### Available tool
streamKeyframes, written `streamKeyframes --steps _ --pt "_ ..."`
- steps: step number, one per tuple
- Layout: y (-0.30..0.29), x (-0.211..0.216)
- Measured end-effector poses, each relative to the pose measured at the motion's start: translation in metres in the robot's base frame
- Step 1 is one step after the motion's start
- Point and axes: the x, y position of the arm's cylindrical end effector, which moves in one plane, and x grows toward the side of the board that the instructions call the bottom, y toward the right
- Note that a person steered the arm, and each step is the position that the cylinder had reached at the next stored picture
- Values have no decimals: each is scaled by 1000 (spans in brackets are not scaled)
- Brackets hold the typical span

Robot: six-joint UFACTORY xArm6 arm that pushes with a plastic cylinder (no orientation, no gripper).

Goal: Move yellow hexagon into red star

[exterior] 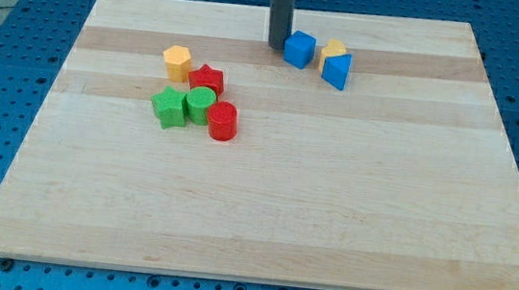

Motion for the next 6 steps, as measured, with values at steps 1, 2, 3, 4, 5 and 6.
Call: streamKeyframes --steps 1,2,3,4,5,6 --pt "20 0" --pt "18 -2" --pt "-62 -23" --pt "-154 -21" --pt "-238 8" --pt "-270 44"
